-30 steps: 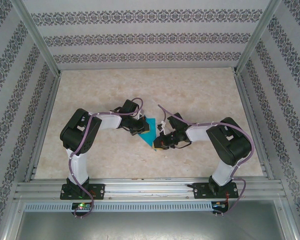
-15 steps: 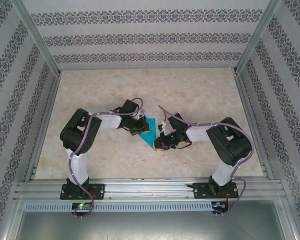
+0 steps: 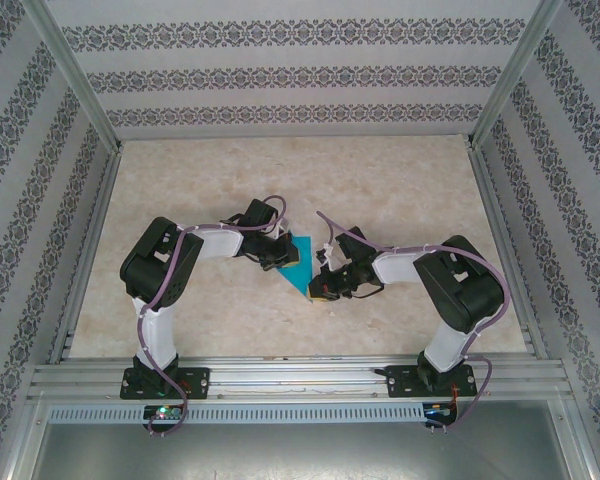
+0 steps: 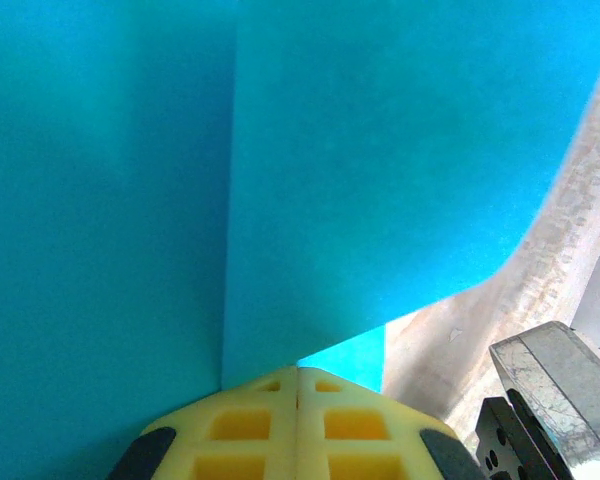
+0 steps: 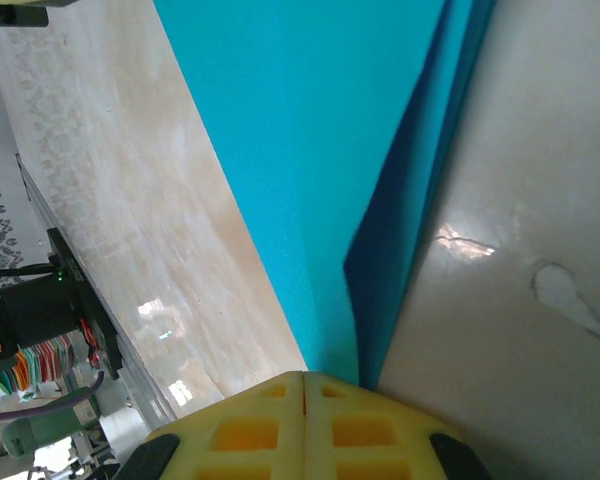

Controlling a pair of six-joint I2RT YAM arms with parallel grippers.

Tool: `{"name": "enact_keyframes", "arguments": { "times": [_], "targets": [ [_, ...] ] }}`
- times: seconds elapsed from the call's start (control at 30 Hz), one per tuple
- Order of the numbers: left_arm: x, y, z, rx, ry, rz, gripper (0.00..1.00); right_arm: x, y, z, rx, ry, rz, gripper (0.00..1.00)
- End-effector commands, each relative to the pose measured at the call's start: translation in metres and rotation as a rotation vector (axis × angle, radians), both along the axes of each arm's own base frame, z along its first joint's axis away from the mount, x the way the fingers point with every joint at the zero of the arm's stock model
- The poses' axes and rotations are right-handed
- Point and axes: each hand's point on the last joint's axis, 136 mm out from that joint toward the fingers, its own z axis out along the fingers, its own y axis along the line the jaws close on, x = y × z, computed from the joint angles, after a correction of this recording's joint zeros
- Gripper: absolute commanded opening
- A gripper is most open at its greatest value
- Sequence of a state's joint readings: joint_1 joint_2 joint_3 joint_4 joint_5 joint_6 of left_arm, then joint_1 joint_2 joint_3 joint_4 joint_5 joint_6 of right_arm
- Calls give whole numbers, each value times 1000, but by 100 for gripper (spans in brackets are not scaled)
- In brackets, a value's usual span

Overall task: Fold a paper plane with a square sheet of paper (fold left side to right side)
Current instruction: Fourth fold the wing at the center of the table.

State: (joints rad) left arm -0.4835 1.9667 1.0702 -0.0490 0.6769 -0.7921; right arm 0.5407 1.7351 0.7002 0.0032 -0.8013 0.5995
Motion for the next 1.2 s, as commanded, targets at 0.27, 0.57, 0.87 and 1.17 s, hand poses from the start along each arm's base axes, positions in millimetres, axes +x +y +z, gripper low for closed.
{"name": "enact_keyframes", "arguments": {
  "times": [0.27,0.57,0.87,1.17],
  "targets": [
    [-16,20,-39,126,90,20,0,-16,-12,-17,-56,54,7,0],
    [-15,22,-39,128,90,27,0,-27,-17,-23,-79,90,18,0],
    [-16,22,-40,128,93,26,0,-44,-20,-21,-81,118,42,0],
    [-14,22,-38,122,87,25,0,-39,-16,33,36,31,46,0]
  ]
}}
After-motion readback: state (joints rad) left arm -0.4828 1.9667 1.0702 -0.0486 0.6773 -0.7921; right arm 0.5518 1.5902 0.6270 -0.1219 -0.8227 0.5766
